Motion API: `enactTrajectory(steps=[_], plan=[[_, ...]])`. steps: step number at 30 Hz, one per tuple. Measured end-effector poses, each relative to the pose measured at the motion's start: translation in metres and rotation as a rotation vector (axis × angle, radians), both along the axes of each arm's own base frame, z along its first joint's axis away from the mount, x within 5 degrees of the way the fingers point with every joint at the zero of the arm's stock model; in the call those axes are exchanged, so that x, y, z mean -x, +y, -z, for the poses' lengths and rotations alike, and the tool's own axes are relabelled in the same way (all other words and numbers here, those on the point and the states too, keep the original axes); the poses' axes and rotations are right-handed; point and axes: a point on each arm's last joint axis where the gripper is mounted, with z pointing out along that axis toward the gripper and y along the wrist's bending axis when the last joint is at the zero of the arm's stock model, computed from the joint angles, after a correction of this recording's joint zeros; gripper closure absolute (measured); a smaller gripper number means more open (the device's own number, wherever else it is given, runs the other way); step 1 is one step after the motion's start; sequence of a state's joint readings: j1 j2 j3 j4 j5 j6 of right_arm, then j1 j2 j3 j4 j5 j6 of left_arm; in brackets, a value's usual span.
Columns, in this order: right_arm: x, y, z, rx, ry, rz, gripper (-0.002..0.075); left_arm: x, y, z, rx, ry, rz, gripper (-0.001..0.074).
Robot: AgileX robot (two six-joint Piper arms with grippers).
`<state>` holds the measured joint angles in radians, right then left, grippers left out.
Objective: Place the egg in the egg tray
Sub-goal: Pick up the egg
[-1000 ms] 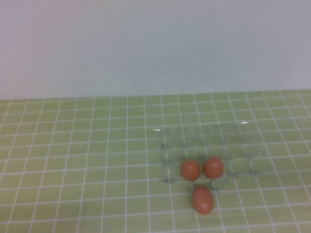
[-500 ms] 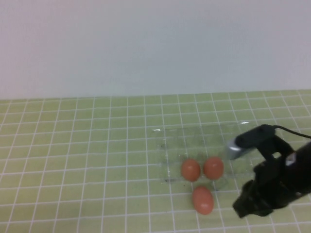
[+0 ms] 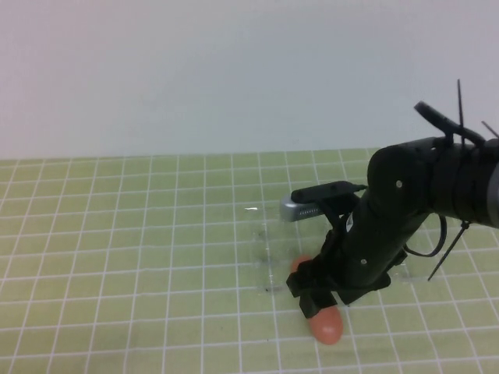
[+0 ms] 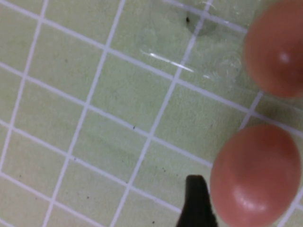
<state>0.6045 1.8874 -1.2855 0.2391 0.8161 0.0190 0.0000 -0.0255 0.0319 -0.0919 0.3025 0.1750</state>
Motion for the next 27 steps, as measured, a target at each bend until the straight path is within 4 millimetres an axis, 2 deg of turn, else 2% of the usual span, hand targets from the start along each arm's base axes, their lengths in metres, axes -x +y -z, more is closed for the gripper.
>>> enactTrajectory(steps=[10,21,27], plan=[[-0.003,0.005,0.019,0.024,0.035,0.004,0.0242,0.0,0.0,0.0,0.0,0.0,0.0,0.0735],[-0.006,0.007,0.019,0.007,0.009,0.028,0.0243,0.0,0.0,0.0,0.0,0.0,0.0,0.0735],[-0.005,0.012,0.037,0.035,0.048,0.017,0.0243,0.0,0.0,0.0,0.0,0.0,0.0,0.0735]])
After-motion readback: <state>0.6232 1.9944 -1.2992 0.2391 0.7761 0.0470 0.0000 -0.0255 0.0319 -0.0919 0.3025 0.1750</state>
